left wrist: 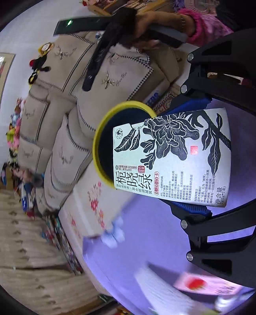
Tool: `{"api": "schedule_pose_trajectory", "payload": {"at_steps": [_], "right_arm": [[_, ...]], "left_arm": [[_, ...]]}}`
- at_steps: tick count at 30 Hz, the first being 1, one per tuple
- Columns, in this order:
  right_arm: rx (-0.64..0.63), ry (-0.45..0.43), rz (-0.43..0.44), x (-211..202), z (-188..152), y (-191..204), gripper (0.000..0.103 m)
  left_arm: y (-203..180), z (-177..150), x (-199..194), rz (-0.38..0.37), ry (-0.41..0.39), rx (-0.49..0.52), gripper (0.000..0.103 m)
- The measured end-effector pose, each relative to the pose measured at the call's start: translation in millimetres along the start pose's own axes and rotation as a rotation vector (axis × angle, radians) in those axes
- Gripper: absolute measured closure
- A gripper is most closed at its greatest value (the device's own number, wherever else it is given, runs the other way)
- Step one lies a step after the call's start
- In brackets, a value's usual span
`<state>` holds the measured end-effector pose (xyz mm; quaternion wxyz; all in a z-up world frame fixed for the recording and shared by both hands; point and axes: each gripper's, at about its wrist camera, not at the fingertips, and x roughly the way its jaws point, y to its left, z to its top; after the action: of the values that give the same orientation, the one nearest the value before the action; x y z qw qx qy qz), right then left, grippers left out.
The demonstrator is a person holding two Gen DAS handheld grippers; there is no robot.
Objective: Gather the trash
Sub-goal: 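Carry the tissue box with the left tool into the bin and release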
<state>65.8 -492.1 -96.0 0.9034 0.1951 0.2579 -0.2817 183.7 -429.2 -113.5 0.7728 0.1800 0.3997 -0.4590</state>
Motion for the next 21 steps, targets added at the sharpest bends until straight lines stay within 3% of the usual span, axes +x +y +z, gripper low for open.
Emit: {"api": "schedule_pose_trajectory", "payload": {"at_steps": [9, 12, 14, 16, 21], "right_arm": [[0.066, 0.034, -0.032, 10.8, -9.6, -47.1, 0.063], [0.079, 0.035, -0.037, 12.0, -11.5, -55.2, 0.058], [0.087, 0.034, -0.04, 11.5, -11.8, -58.4, 0.057], [0.09, 0.032, -0.045, 10.7, -11.8, -60.8, 0.056], [0.092, 0.03, -0.04, 7.5, -13.6, -58.0, 0.056]], "left_arm": [[-27.3, 70.0, 94.4, -0.016, 0.068, 0.03, 0.031], [-30.2, 82.5, 116.5, 0.011, 0.069, 0.033, 0.03], [-31.8, 90.4, 127.6, 0.017, 0.07, 0.026, 0.022], [-30.1, 95.2, 130.3, 0.018, 0.057, 0.009, 0.013], [-20.4, 89.7, 96.2, 0.016, 0.011, -0.017, 0.012]]}}
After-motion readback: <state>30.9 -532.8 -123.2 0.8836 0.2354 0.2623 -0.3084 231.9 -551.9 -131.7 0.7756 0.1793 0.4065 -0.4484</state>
